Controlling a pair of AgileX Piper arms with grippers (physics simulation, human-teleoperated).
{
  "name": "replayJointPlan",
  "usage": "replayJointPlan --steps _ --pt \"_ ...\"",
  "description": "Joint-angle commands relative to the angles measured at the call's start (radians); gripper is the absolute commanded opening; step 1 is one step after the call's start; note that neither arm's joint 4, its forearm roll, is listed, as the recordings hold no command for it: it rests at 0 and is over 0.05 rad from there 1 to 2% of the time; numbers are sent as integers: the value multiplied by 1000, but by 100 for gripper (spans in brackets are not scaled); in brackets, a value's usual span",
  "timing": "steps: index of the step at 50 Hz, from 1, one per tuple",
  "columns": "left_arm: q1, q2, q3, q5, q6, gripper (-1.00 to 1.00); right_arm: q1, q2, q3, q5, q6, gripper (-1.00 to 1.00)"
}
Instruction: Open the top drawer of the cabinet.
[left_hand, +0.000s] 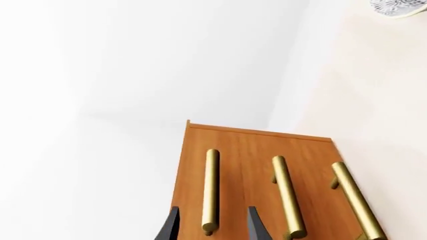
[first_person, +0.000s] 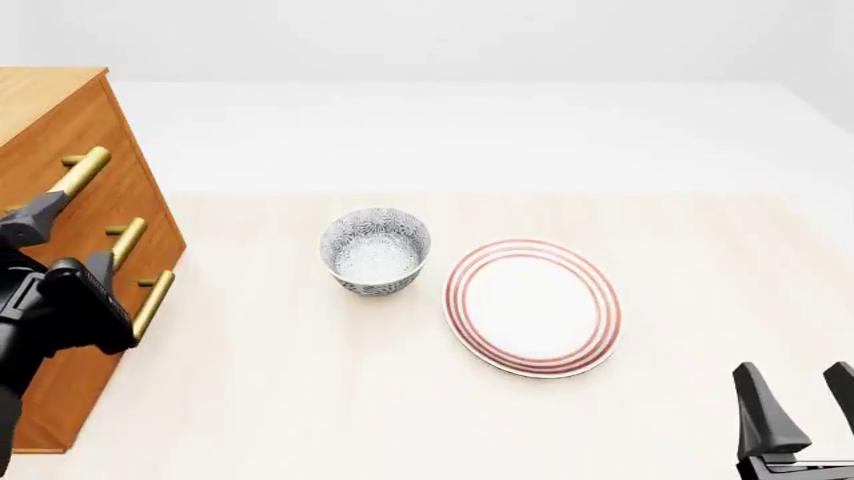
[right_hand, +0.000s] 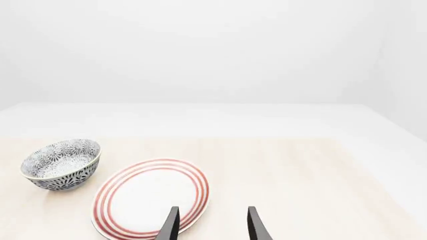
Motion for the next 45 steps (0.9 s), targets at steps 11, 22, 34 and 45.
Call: replayJointPlan --steps 11,22,34,45 --pt "30 120 -27 -119 -4 100 0 0 0 0 0 100" --pt "57 170 -34 -149 -23 100 0 0 0 0 0 100" --pt "111 175 -29 -164 -36 100 0 0 0 0 0 100" --pt "159 159 -28 -159 -46 100 0 0 0 0 0 100"
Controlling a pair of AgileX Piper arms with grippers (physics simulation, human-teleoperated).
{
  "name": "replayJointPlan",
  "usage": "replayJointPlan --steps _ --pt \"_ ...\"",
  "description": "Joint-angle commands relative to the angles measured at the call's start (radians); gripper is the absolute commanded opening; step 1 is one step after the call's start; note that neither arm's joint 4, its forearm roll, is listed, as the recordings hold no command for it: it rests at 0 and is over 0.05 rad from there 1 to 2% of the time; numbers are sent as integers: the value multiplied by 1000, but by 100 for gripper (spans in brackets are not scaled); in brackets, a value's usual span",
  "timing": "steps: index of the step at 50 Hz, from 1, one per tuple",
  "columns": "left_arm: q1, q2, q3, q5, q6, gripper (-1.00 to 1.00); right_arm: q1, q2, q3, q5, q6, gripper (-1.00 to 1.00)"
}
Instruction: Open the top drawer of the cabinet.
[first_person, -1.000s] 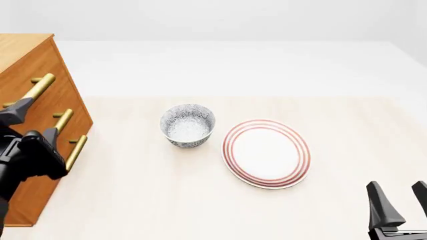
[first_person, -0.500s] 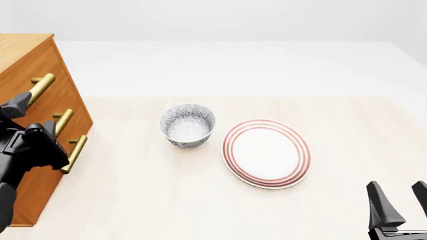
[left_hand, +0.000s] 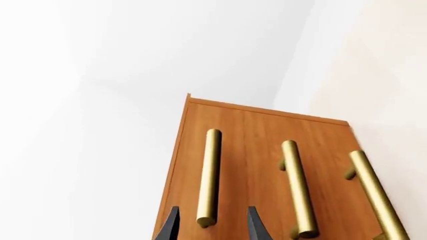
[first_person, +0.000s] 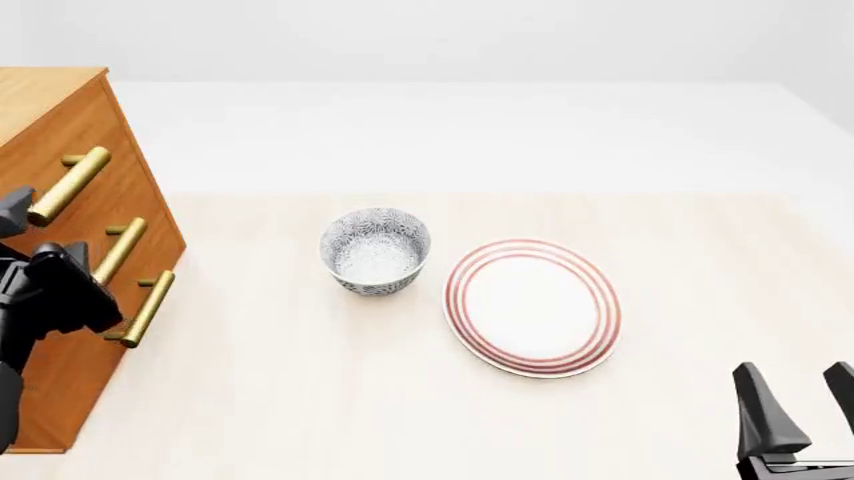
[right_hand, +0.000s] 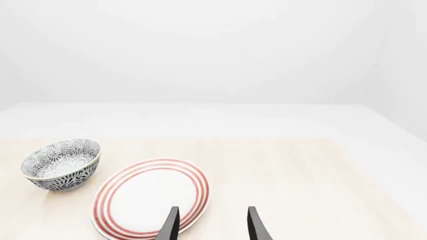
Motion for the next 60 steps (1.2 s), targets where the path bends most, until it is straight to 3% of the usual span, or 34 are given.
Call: replayJointPlan --steps 1,43,44,60 --pt "47 -5 0 -5 -8 100 0 0 0 0 1 100" --pt "57 105 -106 -8 3 100 0 0 0 0 0 100" --pt "55 107 -104 -11 8 -100 0 0 0 0 0 100" --pt "17 81 -102 9 56 -100 0 0 0 0 0 100"
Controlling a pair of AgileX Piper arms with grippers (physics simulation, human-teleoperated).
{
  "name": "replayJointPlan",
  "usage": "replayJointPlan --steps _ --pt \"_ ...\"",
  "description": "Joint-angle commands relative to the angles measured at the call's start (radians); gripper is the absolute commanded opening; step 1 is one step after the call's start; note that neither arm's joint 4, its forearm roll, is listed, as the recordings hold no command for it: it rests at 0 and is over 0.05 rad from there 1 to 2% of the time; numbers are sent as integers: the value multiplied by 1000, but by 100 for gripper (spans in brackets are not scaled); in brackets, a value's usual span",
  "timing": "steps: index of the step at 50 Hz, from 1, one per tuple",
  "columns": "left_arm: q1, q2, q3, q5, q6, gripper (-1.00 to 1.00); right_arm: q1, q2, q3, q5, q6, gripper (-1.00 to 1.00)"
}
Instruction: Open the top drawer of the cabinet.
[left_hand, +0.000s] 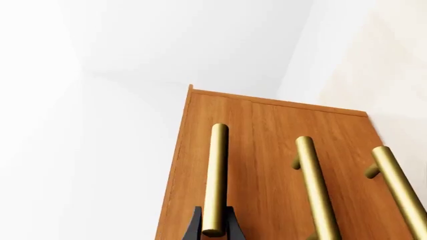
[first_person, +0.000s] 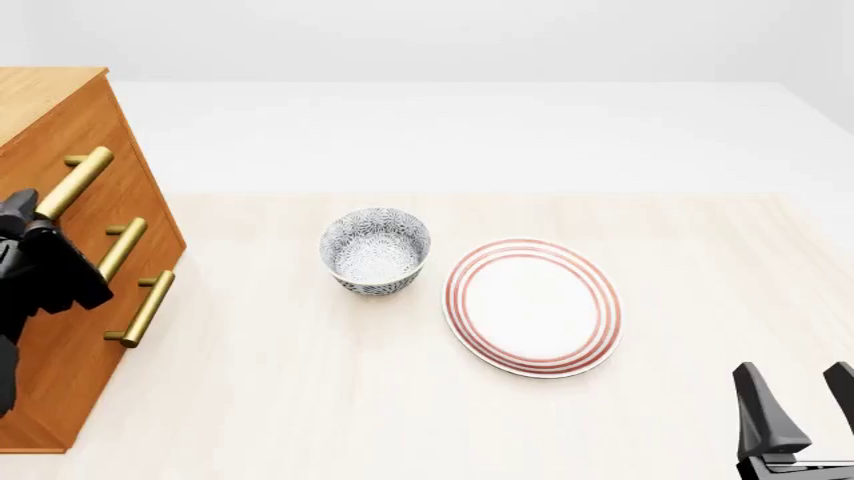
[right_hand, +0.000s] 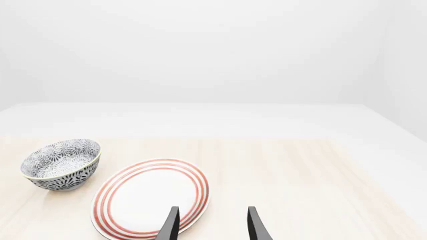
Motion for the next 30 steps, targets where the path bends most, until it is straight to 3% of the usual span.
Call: replayJointPlan --steps 1,30 --pt "-35 -16 -13 15 34 -100 0 0 0 0 0 100" --pt "-150 -29 48 -43 78 -100 0 0 0 0 0 100"
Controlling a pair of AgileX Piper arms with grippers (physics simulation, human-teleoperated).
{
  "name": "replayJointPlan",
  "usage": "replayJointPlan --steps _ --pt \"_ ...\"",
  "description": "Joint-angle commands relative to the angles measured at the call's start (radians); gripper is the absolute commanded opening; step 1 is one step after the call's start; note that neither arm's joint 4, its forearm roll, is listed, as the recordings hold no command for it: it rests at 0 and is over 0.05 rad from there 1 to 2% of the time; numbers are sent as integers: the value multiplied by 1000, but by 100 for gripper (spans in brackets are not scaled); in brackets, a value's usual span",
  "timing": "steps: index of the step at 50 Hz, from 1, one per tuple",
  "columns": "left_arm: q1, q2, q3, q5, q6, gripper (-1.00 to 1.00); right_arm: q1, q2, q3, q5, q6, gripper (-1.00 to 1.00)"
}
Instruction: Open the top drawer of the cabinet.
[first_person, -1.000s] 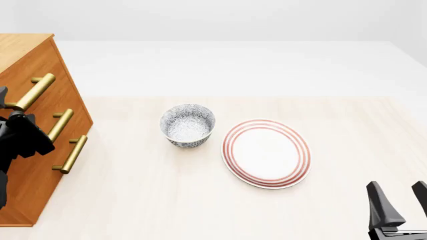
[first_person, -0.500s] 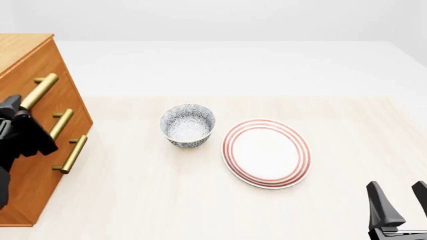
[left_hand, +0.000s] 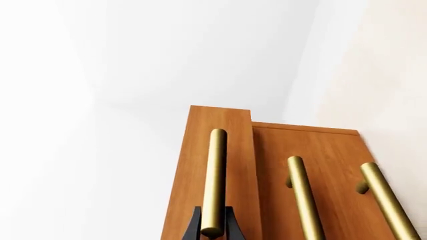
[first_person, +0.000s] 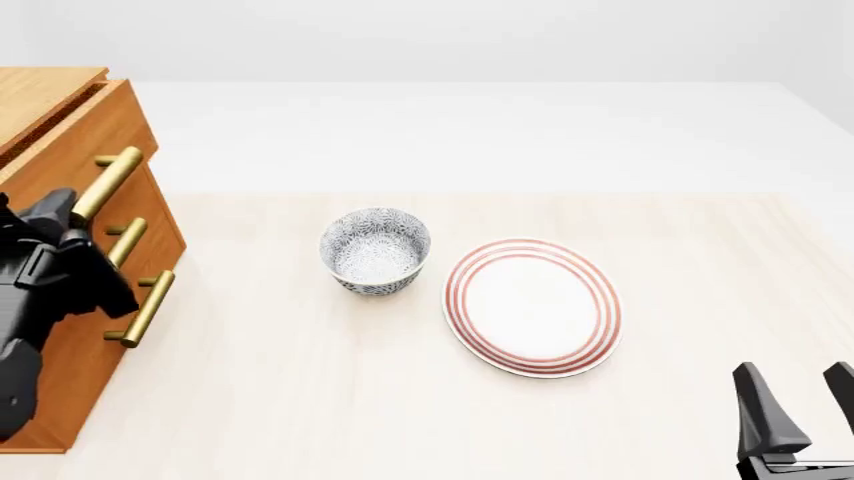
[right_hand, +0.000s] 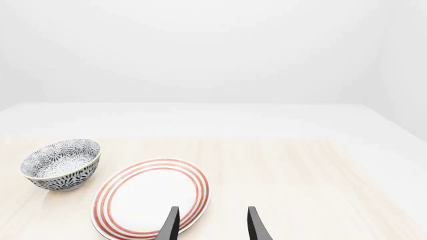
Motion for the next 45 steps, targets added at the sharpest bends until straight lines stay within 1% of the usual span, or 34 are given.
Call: replayJointPlan --steps 1,16,23,36,45 --pt "-58 -11 17 -10 19 -100 0 0 0 0 0 100" --pt "-125 33 20 -48 35 -100 0 0 0 0 0 100" --pt "-163 24 -5 -18 15 -100 0 0 0 0 0 100" --pt "-217 72 -29 -37 21 -100 0 0 0 0 0 100" --pt "-241 48 -35 -15 10 -100 0 0 0 0 0 100"
